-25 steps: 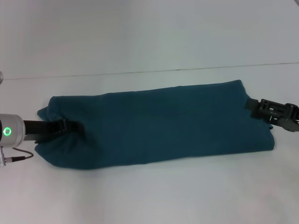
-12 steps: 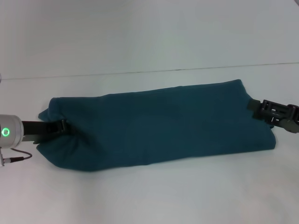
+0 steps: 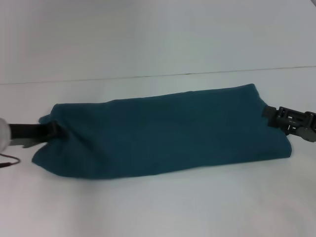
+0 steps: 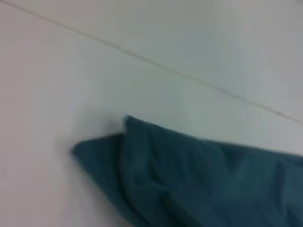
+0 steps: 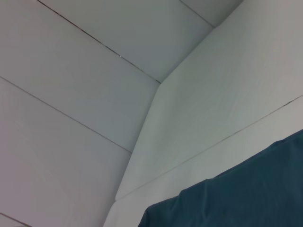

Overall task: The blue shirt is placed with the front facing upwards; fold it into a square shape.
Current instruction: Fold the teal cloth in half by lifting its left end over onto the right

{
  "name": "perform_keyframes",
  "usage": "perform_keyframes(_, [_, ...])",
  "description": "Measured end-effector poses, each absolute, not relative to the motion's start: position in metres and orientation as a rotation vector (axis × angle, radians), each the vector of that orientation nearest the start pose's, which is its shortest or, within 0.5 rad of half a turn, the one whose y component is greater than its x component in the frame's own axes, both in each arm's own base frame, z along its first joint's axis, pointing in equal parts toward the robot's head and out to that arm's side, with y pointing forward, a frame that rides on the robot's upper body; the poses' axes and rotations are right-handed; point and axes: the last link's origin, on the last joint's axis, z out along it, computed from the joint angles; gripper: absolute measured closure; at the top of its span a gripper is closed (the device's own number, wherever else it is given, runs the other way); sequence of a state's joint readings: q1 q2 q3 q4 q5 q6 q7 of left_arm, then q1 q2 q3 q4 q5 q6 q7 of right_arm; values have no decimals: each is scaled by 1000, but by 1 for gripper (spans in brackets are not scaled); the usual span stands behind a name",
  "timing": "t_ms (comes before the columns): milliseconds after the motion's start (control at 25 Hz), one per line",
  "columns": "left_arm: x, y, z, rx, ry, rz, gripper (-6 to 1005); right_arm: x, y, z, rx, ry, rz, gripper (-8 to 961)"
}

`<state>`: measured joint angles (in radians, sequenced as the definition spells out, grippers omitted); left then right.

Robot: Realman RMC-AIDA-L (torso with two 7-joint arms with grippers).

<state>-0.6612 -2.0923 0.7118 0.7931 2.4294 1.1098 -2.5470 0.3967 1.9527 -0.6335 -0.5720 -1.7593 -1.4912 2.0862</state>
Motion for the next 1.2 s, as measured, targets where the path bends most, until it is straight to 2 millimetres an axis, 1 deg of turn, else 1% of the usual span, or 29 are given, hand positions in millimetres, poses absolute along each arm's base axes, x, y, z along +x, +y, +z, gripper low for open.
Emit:
perform_keyframes(40, [-284, 404, 23, -1949, -1692, -357, 975, 323, 321, 66, -2063, 1663, 1069, 180])
perform_keyframes(160, [-301, 402, 46, -1850, -1724, -414, 974, 324, 320, 66, -2055, 1665, 1075, 180])
perform_keyframes(280, [-321, 394, 64, -1760, -1762, -446, 974, 324, 320, 66, -2047, 1667, 1086, 180])
perform_keyframes(400, [-338, 387, 76, -1686, -1779, -440, 974, 324, 320, 66, -2042, 1668, 1093, 180])
perform_keyframes(440, [-338, 387, 76, -1686, -1779, -440, 974, 324, 320, 66, -2040, 1668, 1095, 180])
perform_keyframes(480, [-351, 381, 84, -1630, -1784, -423, 974, 324, 320, 66, -2038, 1668, 1097, 180])
perform_keyframes(560, [-358, 378, 89, -1601, -1781, -413, 974, 324, 320, 66, -2036, 1669, 1099, 180])
perform_keyframes(760, [-365, 377, 94, -1565, -1757, -397, 975, 325, 318, 64, -2033, 1678, 1095, 180])
perform_keyframes(880, [-365, 378, 92, -1560, -1751, -386, 975, 327, 316, 63, -2029, 1684, 1093, 180])
perform_keyframes(1000, [-359, 379, 89, -1591, -1765, -394, 975, 327, 315, 64, -2035, 1685, 1088, 180])
perform_keyframes(1200, [-341, 380, 88, -1667, -1796, -467, 975, 328, 314, 66, -2045, 1683, 1081, 180])
